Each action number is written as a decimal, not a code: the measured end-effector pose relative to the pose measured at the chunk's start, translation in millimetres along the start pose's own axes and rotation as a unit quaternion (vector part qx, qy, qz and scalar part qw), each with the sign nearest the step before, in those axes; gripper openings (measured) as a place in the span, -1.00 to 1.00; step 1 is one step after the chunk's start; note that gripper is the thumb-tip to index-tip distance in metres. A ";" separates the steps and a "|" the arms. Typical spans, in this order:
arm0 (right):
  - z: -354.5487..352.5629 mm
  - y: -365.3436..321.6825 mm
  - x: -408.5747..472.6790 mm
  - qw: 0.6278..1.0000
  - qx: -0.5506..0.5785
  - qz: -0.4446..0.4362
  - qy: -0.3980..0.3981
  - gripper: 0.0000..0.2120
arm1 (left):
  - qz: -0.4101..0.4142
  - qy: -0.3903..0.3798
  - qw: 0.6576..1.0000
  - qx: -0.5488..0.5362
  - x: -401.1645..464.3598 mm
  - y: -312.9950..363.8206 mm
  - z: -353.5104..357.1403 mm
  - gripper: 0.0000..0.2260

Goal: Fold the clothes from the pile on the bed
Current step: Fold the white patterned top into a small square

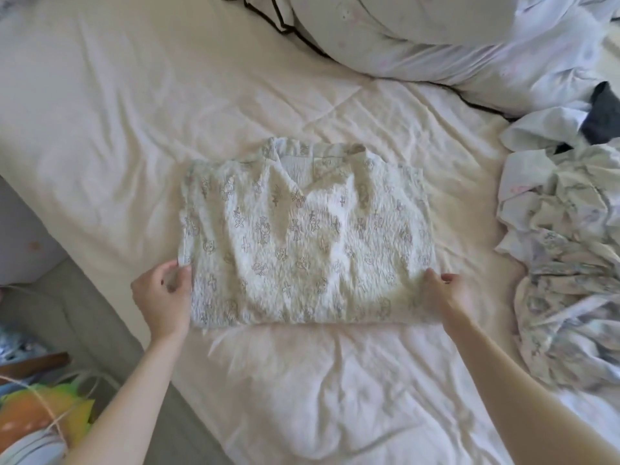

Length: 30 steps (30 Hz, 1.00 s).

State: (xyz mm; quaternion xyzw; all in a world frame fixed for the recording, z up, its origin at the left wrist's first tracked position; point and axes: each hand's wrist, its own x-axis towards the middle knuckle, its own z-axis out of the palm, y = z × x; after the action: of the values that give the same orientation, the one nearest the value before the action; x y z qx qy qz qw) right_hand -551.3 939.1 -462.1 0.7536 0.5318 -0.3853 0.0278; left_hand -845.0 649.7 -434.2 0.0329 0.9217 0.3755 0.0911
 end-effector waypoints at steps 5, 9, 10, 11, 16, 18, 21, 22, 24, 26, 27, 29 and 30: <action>-0.2 5.0 -19.8 0.988 0.136 0.060 0.049 -0.57 | -0.250 -0.123 0.960 -0.013 -23.5 -12.3 2.4 -0.73; -3.0 7.6 -32.0 0.958 0.235 0.163 -0.031 -0.77 | -0.249 -0.112 0.962 -0.013 -25.6 -8.2 4.1 -0.71; -5.0 7.8 -31.1 0.950 0.253 0.177 -0.049 -0.78 | -0.239 -0.082 0.968 -0.012 -23.3 -6.1 4.8 -0.72; -6.8 7.9 -28.9 0.943 0.267 0.187 -0.063 -0.79 | -0.226 -0.051 0.973 -0.010 -20.7 -3.6 5.4 -0.74; -16.5 11.2 -12.8 0.930 0.295 0.218 -0.004 -0.77 | -0.200 0.062 0.978 -0.007 -19.6 -0.6 6.2 -0.87; -15.2 11.5 -8.6 0.931 0.288 0.223 0.013 -0.75 | -0.200 0.069 0.977 0.004 -23.1 -3.3 7.2 -0.87; -10.5 10.5 -7.4 0.946 0.249 0.207 0.026 -0.78 | -0.227 0.046 0.972 0.032 -19.4 -1.6 9.9 -0.83; -10.4 9.1 -7.6 0.959 0.210 0.190 0.025 -0.84 | -0.232 0.039 0.971 0.045 -14.9 1.0 11.4 -0.82; -11.9 -2.3 -8.2 0.980 0.147 0.133 0.000 -0.82 | -0.206 0.037 0.976 0.058 -2.6 11.9 15.4 -0.80; -14.9 -25.6 -4.4 0.992 0.108 0.050 -0.035 -0.70 | -0.154 0.038 0.986 0.049 13.9 26.7 20.3 -0.79; -15.7 -40.8 0.7 0.995 0.085 0.014 -0.045 -0.64 | -0.129 0.029 0.990 0.041 24.2 34.3 23.4 -0.77; -16.1 -71.7 11.7 0.997 0.056 -0.023 -0.058 -0.47 | -0.095 -0.010 0.995 0.006 45.9 49.1 31.4 -0.70; -14.3 -86.7 18.2 0.995 0.056 -0.030 -0.072 -0.43 | -0.088 -0.031 0.995 -0.021 58.3 56.2 36.0 -0.65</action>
State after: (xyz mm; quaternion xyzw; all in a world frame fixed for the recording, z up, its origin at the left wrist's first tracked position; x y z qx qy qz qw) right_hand -612.3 997.3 -431.3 0.7080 0.5284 -0.4684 0.0124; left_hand -895.7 722.1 -428.5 -0.0385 0.9098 0.3840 0.1526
